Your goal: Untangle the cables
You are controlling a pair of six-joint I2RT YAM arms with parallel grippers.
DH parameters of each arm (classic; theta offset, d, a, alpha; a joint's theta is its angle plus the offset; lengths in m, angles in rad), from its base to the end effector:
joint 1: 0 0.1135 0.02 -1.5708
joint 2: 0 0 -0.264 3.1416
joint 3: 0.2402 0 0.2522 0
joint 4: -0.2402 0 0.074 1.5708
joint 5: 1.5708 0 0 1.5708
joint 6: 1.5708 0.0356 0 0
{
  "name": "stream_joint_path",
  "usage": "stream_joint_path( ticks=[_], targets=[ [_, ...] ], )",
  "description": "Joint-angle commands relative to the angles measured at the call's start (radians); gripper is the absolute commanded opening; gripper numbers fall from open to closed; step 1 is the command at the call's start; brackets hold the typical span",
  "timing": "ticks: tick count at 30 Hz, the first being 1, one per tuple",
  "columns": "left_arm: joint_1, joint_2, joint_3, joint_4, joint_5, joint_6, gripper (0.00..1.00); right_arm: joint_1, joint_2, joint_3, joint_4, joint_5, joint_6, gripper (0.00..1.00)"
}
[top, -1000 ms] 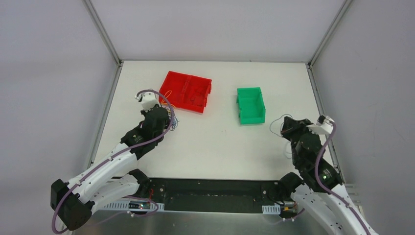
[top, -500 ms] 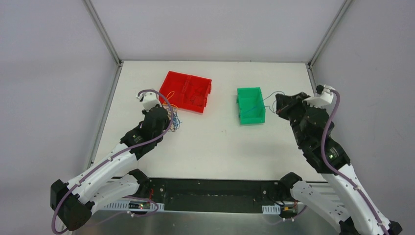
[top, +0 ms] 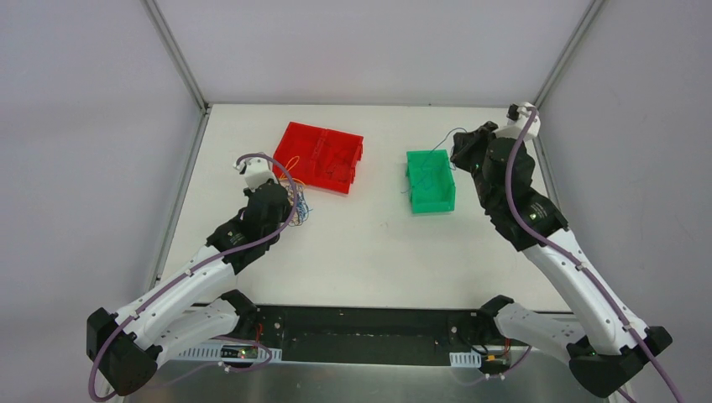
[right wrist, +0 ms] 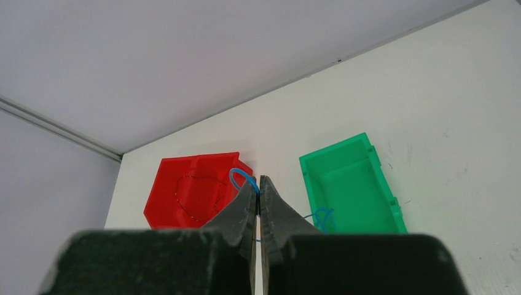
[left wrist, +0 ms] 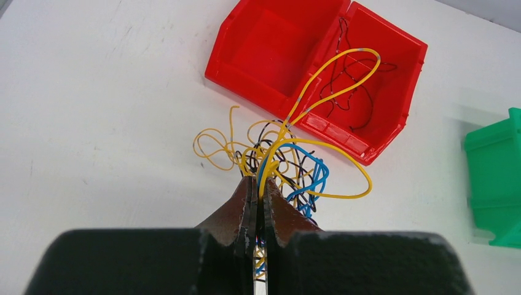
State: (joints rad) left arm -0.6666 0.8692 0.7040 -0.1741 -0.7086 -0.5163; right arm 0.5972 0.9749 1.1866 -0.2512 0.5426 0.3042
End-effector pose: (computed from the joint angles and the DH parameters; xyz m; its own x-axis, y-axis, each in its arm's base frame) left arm 0.1687 -0.1032 0.3004 -0.2211 -0.3029 -0.9270 -0.1403 0.9505 -0.2772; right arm 0.1783 0.0990 0.4380 -0.0476 0.2778 -0.9594 -0.0426 0.9591 0.2798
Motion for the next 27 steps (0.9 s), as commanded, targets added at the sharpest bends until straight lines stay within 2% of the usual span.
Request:
stream_joint_path(
  ticks=[1, 13, 19, 27],
  targets=[
    [-0.002, -0.008, 0.01, 0.018, -0.014, 0.002, 0.0, -0.029, 0.026, 0.018, 0.096, 0.05, -0.025, 0.0],
    [-0.002, -0.004, 0.009, 0.021, -0.027, 0.006, 0.0, -0.127, 0.07, -0.075, 0.097, 0.09, 0.002, 0.0],
    [-0.002, 0.005, 0.009, 0.024, -0.03, 0.008, 0.0, -0.128, 0.108, -0.156, 0.142, -0.035, 0.024, 0.0],
    [-0.002, 0.003, 0.008, 0.024, -0.031, 0.009, 0.0, -0.134, 0.258, -0.092, 0.075, -0.112, 0.04, 0.0]
  ],
)
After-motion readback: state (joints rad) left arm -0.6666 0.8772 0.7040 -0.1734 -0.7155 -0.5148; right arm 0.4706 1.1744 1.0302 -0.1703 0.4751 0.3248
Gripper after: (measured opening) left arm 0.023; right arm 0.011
